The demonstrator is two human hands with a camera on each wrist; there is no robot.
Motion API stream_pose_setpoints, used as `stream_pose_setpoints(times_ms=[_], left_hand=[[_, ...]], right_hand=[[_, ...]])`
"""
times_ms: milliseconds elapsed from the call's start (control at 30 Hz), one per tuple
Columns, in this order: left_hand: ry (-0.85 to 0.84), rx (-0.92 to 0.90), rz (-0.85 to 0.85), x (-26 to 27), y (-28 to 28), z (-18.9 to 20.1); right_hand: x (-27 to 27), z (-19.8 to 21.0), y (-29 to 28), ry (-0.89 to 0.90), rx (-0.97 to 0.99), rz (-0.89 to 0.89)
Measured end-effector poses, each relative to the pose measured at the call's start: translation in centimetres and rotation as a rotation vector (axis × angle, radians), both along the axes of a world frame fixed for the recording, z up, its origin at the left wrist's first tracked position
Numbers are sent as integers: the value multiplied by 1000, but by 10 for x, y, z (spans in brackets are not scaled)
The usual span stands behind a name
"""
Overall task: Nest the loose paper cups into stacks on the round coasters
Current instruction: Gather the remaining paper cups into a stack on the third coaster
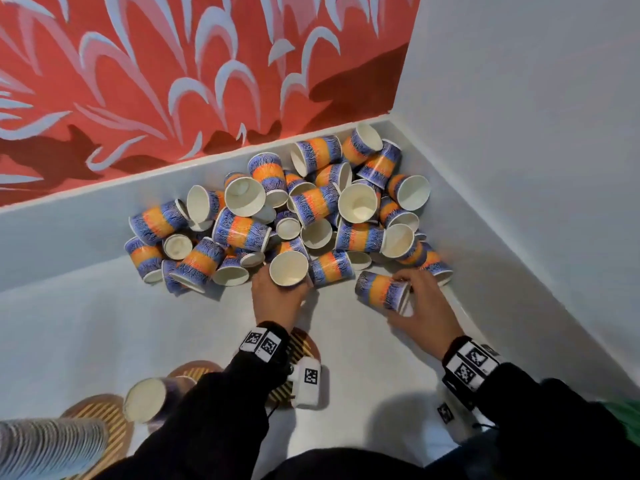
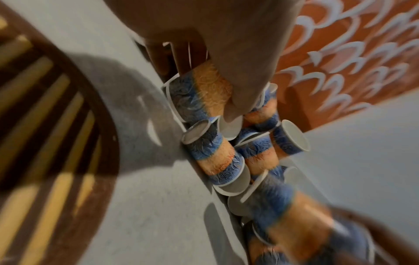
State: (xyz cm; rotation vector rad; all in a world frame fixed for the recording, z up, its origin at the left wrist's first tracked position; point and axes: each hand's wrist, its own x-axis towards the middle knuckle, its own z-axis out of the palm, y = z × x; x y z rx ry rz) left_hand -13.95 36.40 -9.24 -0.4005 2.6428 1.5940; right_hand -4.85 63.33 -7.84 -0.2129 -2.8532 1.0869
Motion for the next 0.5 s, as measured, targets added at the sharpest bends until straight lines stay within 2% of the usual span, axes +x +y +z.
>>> stream_pose_setpoints(times_ms=[67, 133, 267, 400, 500], left_hand=[[13, 6, -57, 9, -5, 10], [53, -72, -163, 21, -11, 17], [150, -220, -315, 40, -16, 25], [153, -91, -368, 49, -14, 31], [114, -19, -337, 55, -18, 27]], right_hand=[[-1, 27, -5, 100, -103, 79], [-6, 58, -13, 156, -163, 153], [-23, 98, -36, 183, -105, 384], [-39, 94, -67, 146, -120, 542], [-44, 71, -86, 20, -253, 482]])
